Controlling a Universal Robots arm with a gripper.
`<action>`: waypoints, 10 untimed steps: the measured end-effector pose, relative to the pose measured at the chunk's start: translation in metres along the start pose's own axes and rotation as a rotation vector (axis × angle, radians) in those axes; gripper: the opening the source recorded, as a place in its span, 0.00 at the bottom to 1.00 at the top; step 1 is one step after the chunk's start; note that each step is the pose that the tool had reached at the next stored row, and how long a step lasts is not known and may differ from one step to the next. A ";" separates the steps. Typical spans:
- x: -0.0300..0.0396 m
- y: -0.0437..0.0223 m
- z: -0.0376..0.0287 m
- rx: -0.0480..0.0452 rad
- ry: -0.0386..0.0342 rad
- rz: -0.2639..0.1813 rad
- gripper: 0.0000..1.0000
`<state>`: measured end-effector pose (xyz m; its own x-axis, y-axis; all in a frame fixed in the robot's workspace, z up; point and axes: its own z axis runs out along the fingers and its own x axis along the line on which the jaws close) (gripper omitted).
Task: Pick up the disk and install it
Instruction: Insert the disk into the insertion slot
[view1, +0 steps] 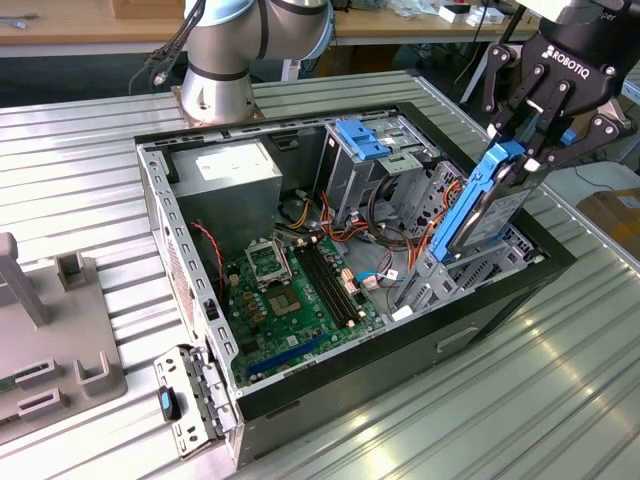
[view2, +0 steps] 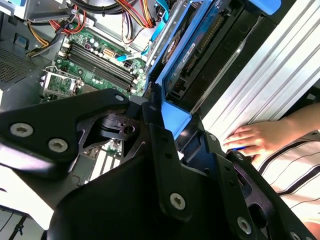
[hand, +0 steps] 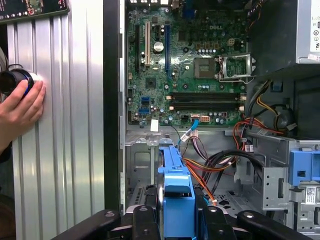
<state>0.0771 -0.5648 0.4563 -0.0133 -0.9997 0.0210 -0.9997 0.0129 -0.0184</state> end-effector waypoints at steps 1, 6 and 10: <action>0.0000 0.0000 0.0007 0.0000 -0.0001 0.000 0.37; -0.0001 0.0000 0.0044 0.0000 0.0000 0.000 0.37; -0.0001 0.0003 0.0050 0.0000 -0.0001 0.000 0.37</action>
<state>0.0769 -0.5648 0.4513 -0.0131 -0.9997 0.0209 -0.9997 0.0127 -0.0185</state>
